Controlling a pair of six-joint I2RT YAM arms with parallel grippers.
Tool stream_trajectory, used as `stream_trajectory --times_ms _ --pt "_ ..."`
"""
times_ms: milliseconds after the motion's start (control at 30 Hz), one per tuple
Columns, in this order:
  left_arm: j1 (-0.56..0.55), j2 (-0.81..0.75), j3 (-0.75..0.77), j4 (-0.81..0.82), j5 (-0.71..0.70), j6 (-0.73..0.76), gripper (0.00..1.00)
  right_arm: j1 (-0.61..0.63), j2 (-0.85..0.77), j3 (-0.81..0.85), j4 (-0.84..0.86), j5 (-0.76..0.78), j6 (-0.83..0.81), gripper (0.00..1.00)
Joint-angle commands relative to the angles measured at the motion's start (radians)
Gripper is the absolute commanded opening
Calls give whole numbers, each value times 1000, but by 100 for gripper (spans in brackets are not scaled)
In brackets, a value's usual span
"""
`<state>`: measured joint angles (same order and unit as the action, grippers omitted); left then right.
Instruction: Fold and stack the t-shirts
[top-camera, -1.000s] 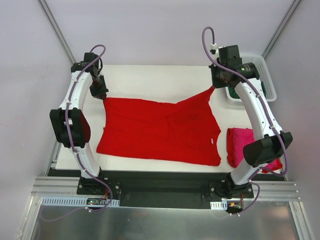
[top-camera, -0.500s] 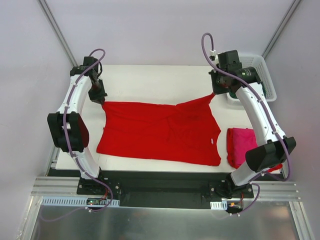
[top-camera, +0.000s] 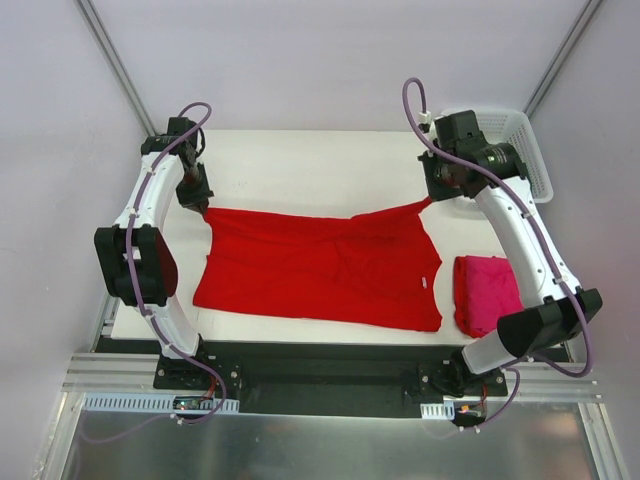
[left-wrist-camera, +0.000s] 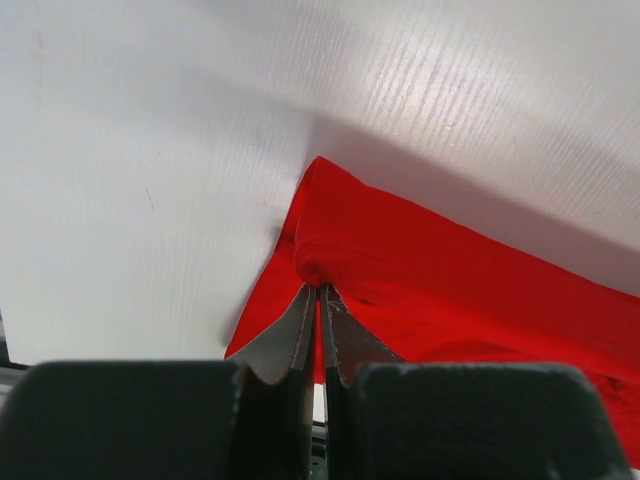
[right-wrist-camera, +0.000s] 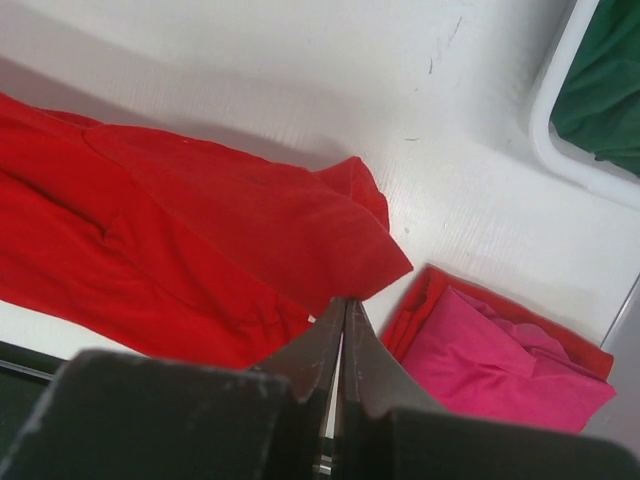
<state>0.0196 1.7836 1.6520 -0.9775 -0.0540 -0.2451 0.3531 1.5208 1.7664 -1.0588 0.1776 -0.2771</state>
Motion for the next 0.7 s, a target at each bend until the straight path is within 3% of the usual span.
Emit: stream_trajectory --times_ms 0,667 --pt "-1 -53 -6 -9 -14 -2 0 9 -71 -34 -40 42 6 1" --pt "-1 -64 -35 -9 -4 0 0 29 -102 -139 -36 66 33 1"
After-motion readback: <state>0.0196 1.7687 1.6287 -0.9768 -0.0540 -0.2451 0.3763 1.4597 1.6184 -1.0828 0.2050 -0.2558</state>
